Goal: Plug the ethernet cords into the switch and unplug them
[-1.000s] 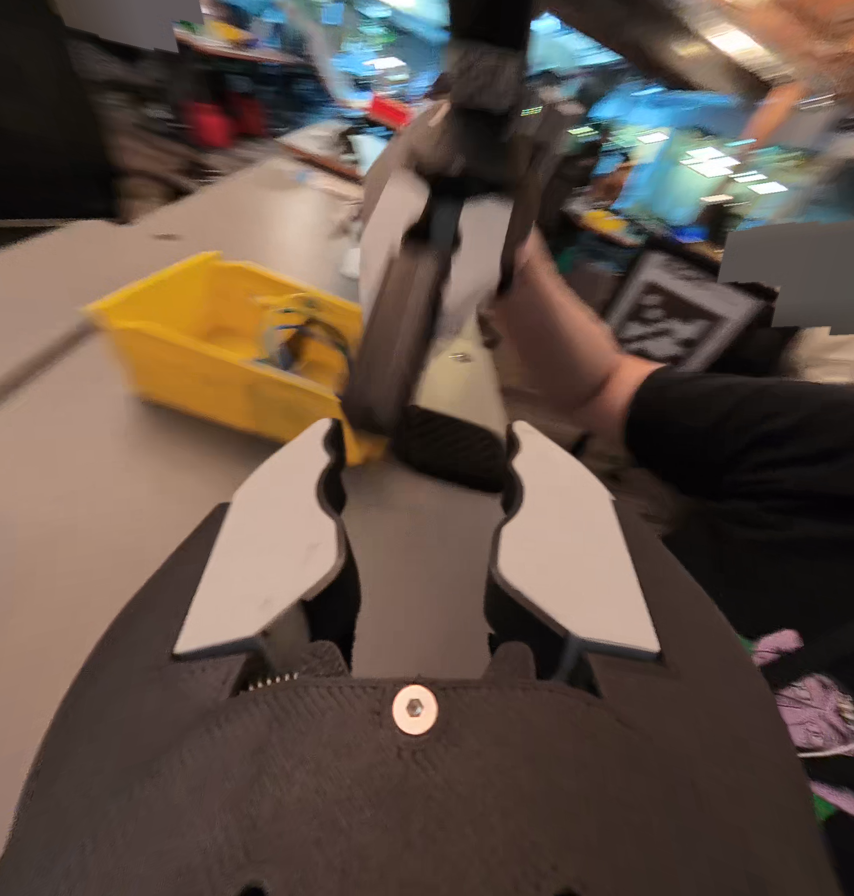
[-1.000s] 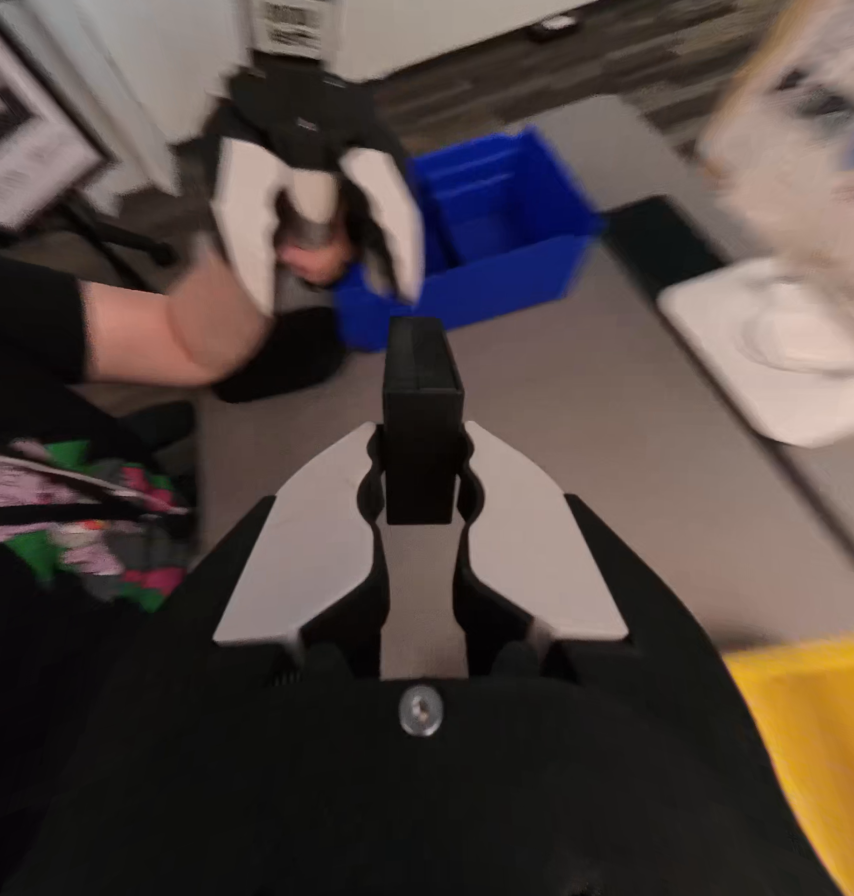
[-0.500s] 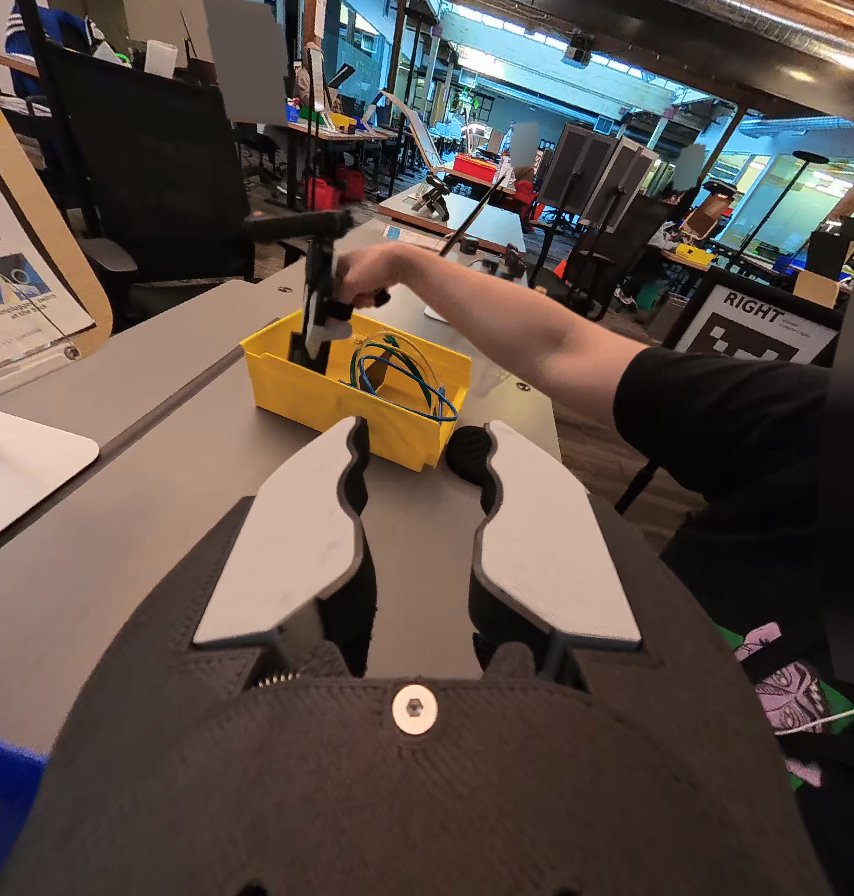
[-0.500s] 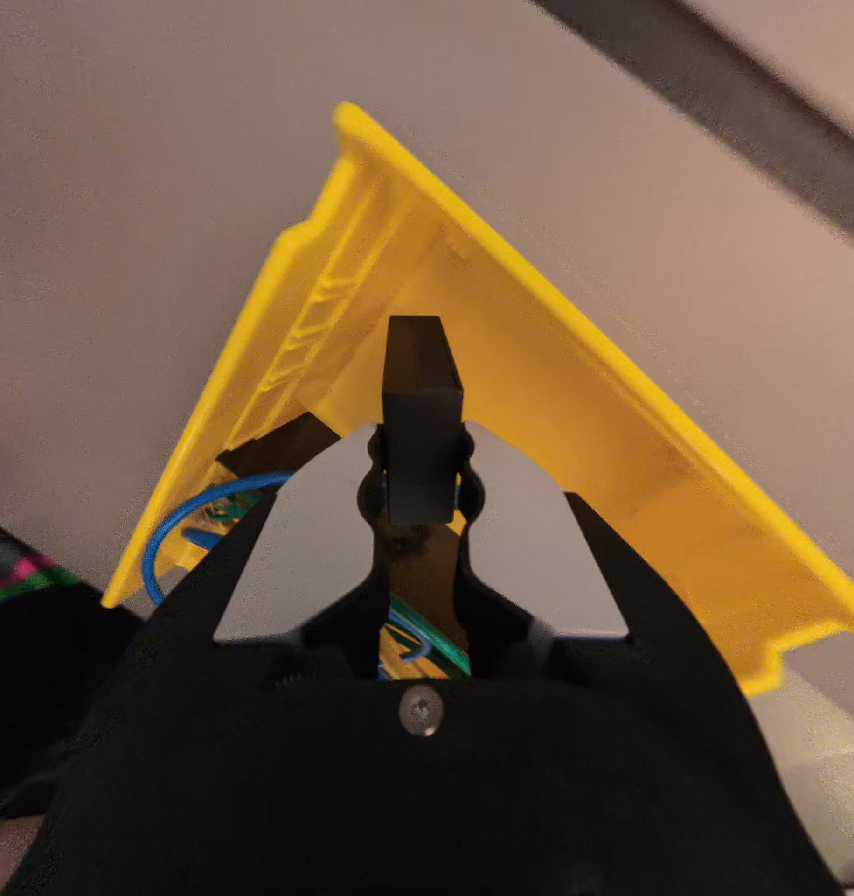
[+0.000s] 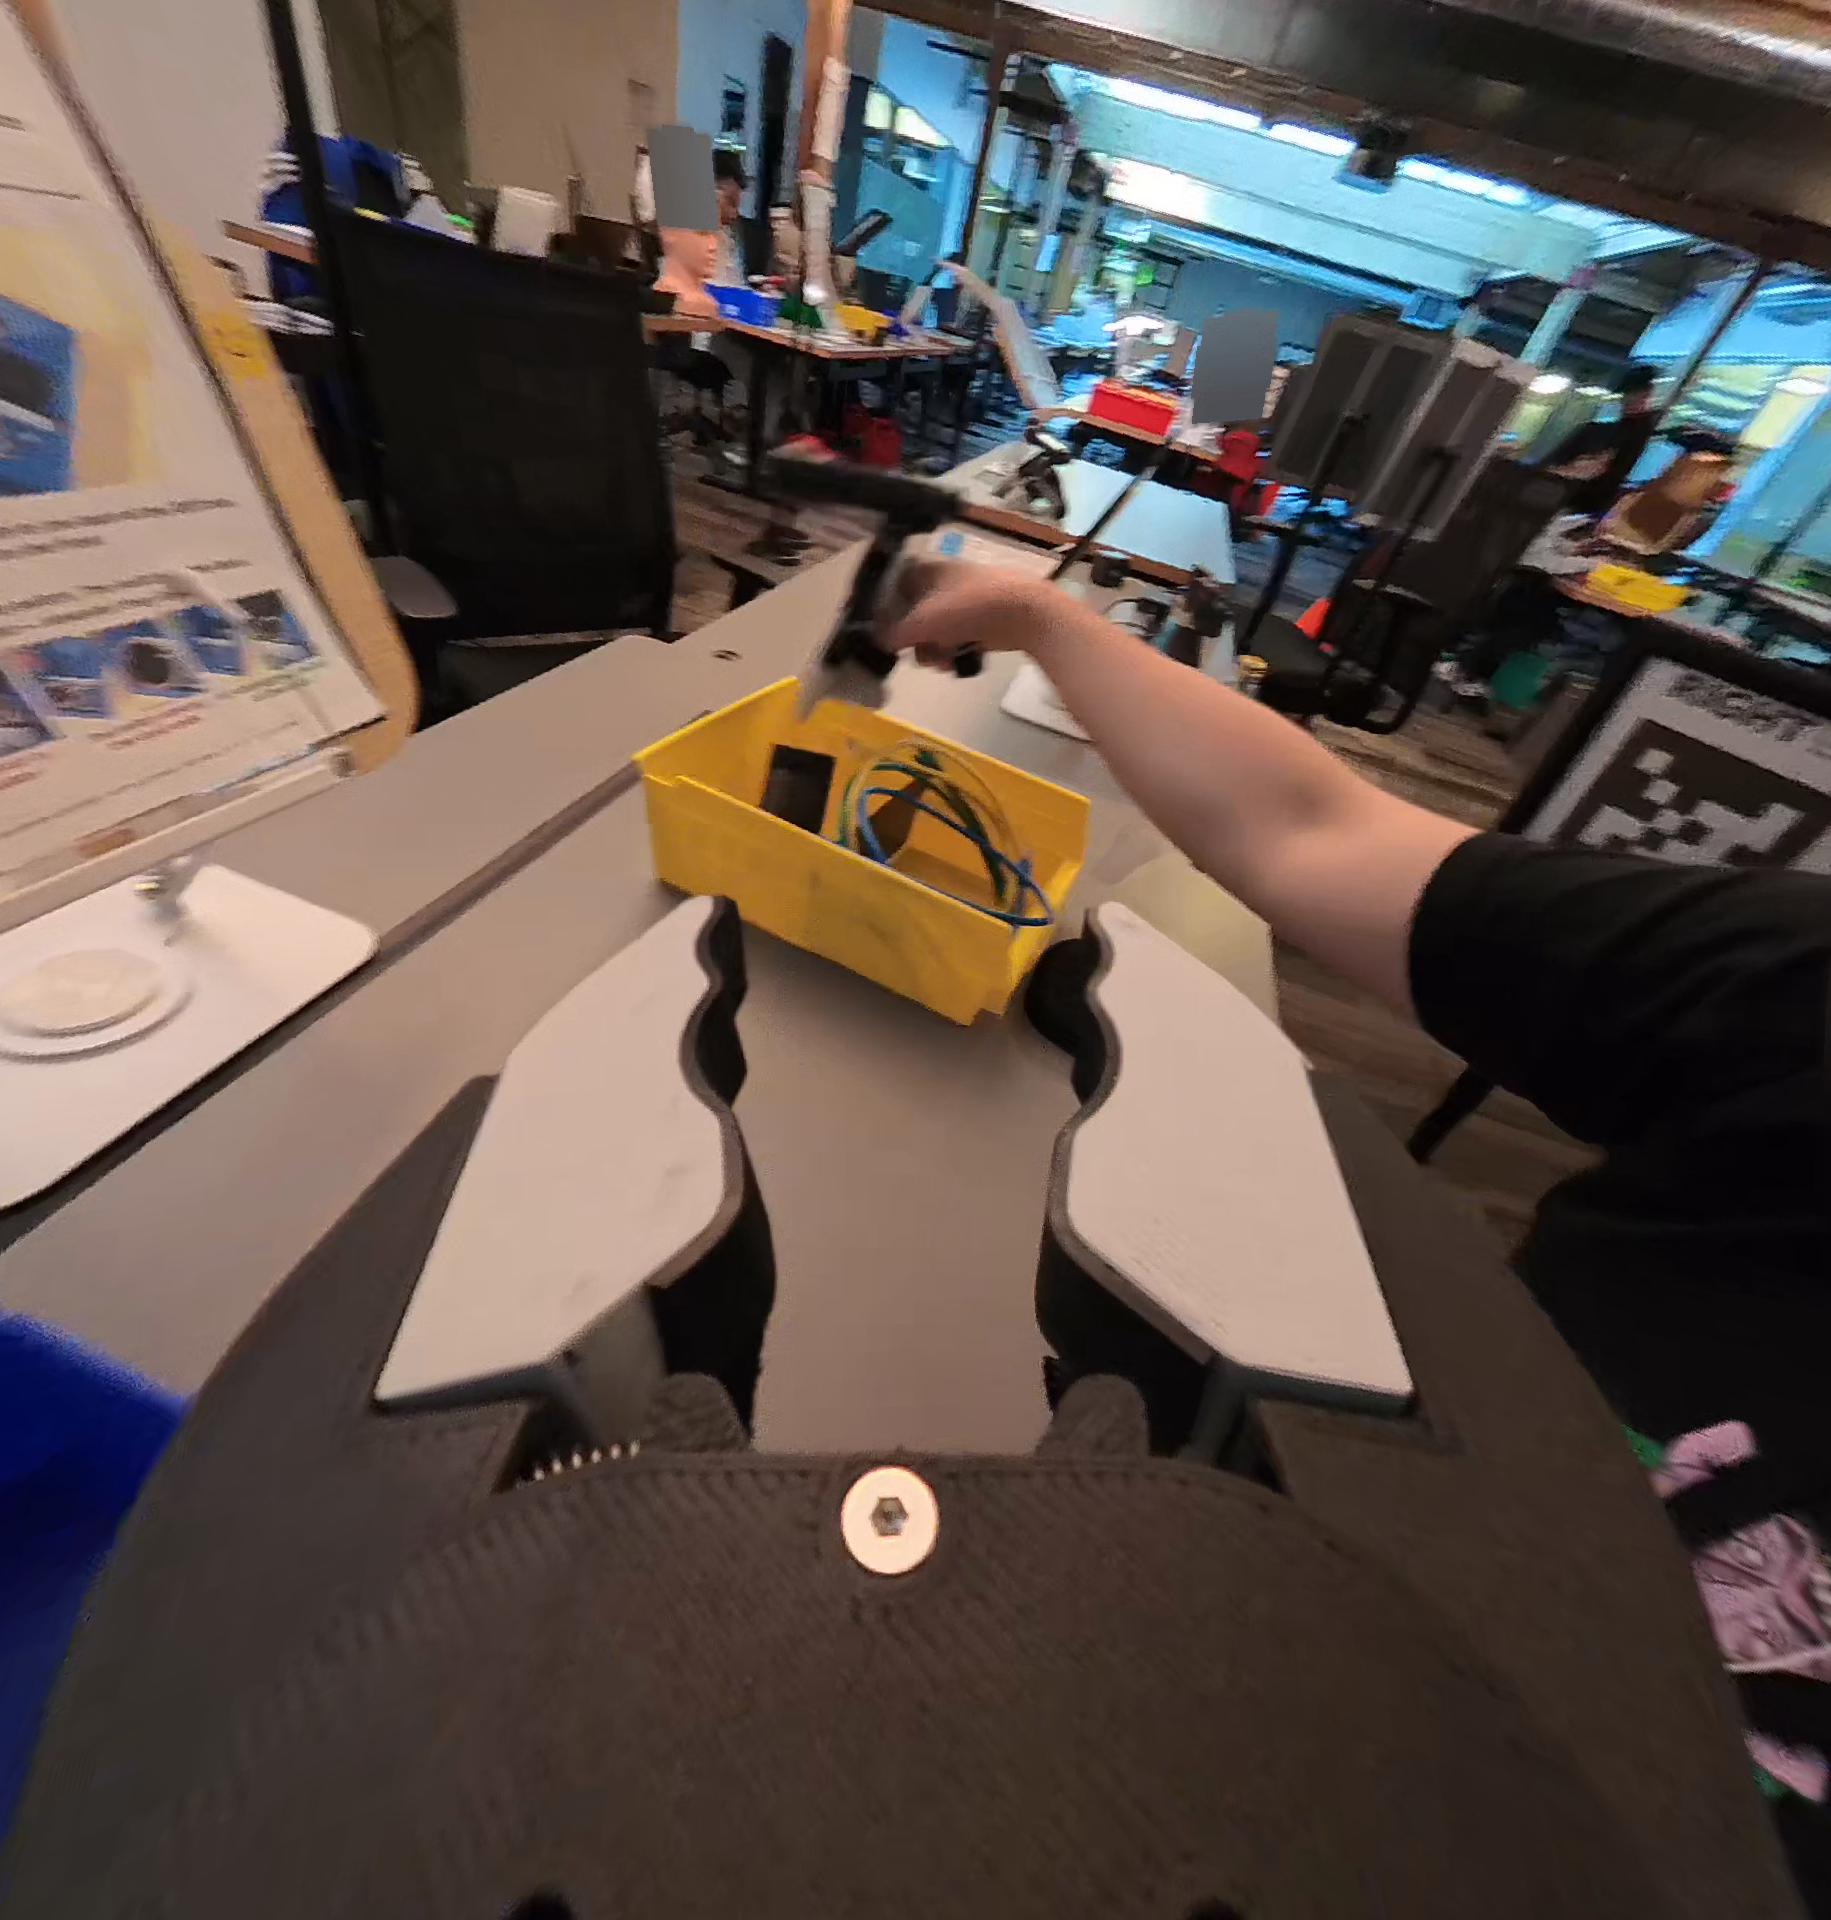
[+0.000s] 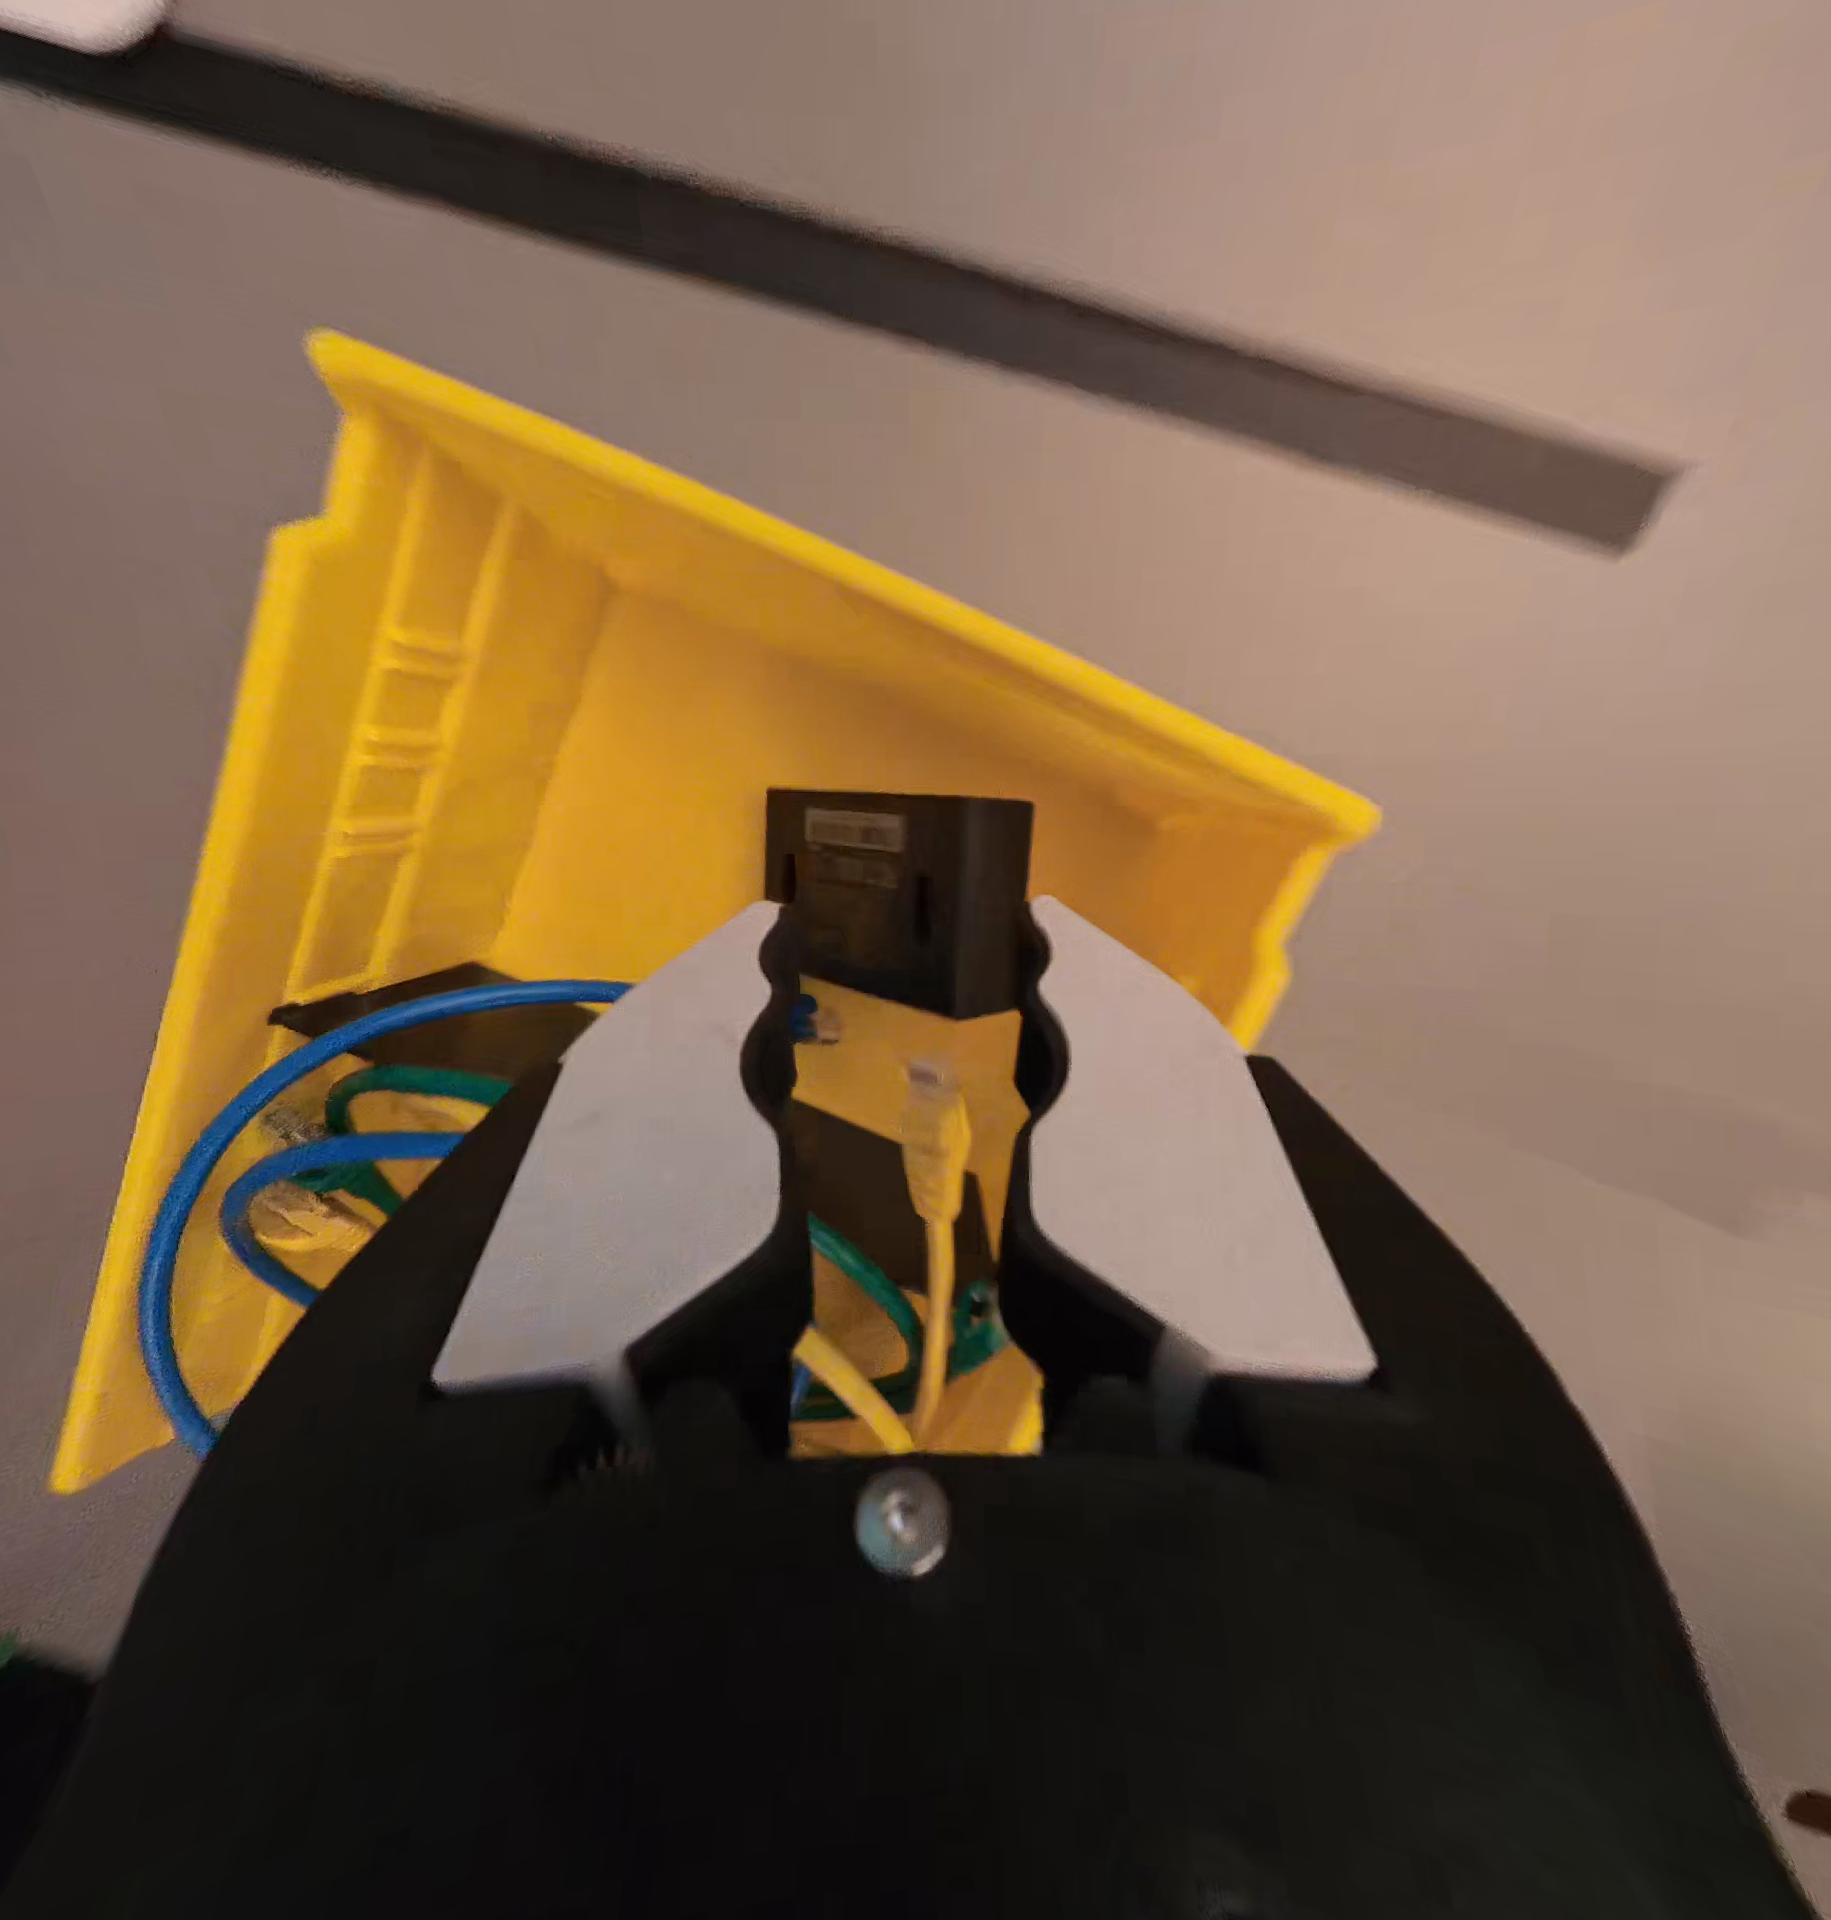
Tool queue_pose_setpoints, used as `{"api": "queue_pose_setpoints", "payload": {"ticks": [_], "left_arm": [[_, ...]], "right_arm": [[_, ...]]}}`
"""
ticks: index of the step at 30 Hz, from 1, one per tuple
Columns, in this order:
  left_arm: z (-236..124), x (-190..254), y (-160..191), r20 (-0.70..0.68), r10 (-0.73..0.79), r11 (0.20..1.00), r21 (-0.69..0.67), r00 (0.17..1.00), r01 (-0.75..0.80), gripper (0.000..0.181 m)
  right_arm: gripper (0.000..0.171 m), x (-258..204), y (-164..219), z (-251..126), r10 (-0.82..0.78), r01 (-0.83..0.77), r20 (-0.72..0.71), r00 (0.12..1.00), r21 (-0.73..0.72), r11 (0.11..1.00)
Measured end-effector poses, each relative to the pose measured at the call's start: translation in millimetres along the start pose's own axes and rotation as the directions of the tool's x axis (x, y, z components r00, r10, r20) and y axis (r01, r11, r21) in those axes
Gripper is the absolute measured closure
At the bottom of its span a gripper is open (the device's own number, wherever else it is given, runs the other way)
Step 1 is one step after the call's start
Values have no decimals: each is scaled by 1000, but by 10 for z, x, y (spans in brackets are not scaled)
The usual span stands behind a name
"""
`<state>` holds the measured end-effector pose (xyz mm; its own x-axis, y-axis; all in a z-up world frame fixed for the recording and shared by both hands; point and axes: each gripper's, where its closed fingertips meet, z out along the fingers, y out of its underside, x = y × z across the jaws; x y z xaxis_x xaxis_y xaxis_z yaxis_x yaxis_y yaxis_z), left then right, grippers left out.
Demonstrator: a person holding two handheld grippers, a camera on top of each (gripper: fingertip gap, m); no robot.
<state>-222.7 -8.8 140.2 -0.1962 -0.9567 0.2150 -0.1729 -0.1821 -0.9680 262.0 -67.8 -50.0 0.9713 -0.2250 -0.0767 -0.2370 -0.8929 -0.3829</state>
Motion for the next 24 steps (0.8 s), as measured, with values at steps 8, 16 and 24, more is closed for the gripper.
{"api": "queue_pose_setpoints", "payload": {"ticks": [8, 16, 24], "left_arm": [[-1683, -1374, 544, 833, 46, 970, -170, 551, 176, 105], [-2463, -1716, 1326, 867, -153, 895, -83, 475, 439, 102], [-2388, -1955, 2043, 811, -232, 781, -173, 537, 600, 107]], "right_arm": [[100, 69, 801, -1005, 80, -32, -70, 994, 524, 851], [114, 105, 1915, -512, 165, -30, -296, 941, 414, 910], [165, -48, 1882, -177, 228, -131, -133, 965, 511, 850]]}}
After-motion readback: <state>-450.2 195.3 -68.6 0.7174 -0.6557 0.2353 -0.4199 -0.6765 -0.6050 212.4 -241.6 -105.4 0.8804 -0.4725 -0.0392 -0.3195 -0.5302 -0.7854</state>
